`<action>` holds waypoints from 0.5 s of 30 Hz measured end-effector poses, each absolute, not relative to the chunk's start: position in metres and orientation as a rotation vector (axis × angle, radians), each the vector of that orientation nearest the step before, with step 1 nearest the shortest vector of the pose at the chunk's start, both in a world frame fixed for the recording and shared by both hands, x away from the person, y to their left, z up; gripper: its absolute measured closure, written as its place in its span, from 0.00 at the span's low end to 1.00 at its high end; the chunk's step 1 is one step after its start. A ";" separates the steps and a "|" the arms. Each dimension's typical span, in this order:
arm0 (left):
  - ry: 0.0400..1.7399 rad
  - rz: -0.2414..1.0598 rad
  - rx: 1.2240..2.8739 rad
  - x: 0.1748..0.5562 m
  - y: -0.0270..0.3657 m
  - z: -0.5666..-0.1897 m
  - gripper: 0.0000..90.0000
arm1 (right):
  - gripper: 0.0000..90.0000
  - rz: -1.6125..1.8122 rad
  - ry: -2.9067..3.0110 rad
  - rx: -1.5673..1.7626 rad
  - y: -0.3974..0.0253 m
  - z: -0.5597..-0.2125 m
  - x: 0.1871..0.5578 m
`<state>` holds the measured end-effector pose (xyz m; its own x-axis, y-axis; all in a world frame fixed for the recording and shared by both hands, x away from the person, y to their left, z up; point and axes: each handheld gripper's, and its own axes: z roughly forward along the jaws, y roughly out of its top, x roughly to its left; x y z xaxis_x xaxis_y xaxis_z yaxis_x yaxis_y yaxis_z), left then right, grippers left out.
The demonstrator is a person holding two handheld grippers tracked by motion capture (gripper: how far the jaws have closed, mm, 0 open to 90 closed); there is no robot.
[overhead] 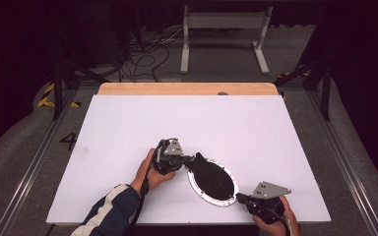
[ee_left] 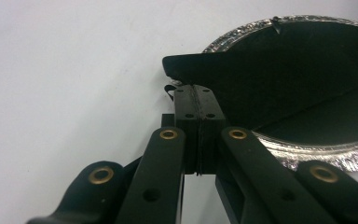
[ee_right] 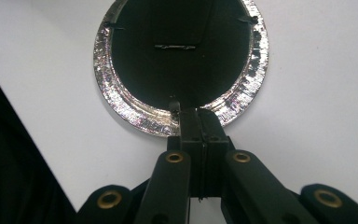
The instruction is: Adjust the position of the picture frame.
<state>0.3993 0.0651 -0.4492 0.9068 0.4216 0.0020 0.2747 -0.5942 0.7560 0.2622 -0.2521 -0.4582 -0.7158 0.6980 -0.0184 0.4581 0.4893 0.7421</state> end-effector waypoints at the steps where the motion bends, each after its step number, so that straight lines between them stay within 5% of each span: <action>1: 0.485 0.234 2.247 0.399 0.067 -0.449 1.00 | 1.00 1.064 2.416 0.976 -0.249 -0.458 0.265; 15: 0.553 0.320 2.221 0.408 0.088 -0.452 1.00 | 1.00 1.033 2.429 0.916 -0.227 -0.458 0.281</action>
